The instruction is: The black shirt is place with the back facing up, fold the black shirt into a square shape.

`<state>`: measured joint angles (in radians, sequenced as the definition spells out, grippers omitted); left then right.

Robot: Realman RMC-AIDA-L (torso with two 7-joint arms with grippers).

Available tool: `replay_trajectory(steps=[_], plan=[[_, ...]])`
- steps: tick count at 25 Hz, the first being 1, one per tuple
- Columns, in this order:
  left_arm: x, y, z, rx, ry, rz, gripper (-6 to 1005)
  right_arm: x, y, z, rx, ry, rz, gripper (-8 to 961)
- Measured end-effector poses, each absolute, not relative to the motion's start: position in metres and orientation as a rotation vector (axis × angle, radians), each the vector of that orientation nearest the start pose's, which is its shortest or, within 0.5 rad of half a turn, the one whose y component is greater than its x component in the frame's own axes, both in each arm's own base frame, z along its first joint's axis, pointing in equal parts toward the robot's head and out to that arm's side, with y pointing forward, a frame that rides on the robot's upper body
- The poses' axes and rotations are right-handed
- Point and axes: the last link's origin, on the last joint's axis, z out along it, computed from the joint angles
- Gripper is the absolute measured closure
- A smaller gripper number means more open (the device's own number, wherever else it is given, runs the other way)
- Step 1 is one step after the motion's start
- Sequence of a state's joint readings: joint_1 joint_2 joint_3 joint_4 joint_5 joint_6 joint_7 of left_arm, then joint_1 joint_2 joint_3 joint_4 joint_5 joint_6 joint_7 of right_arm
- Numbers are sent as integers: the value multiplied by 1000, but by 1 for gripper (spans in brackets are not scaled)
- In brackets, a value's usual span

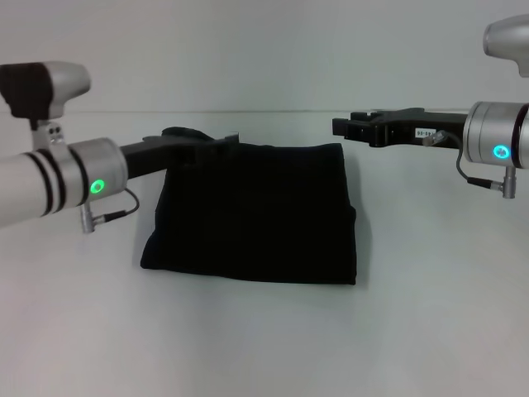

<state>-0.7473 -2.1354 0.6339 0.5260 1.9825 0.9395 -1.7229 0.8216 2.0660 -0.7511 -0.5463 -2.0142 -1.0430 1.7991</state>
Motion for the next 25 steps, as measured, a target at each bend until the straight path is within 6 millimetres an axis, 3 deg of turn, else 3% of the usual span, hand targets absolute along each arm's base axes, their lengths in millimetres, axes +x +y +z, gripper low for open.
replay_trajectory(steps=[5,10,25], plan=[[-249,407,-23,-2292,-1072,-657,79,205,440,-11,-2410,974,574,524],[-259,394,-35,-2343,-901,-583,79,206,441,-11,-2403,972,568,524],[-267,391,-52,-2353,-614,-460,80,202,443,-12,-2407,963,568,523]])
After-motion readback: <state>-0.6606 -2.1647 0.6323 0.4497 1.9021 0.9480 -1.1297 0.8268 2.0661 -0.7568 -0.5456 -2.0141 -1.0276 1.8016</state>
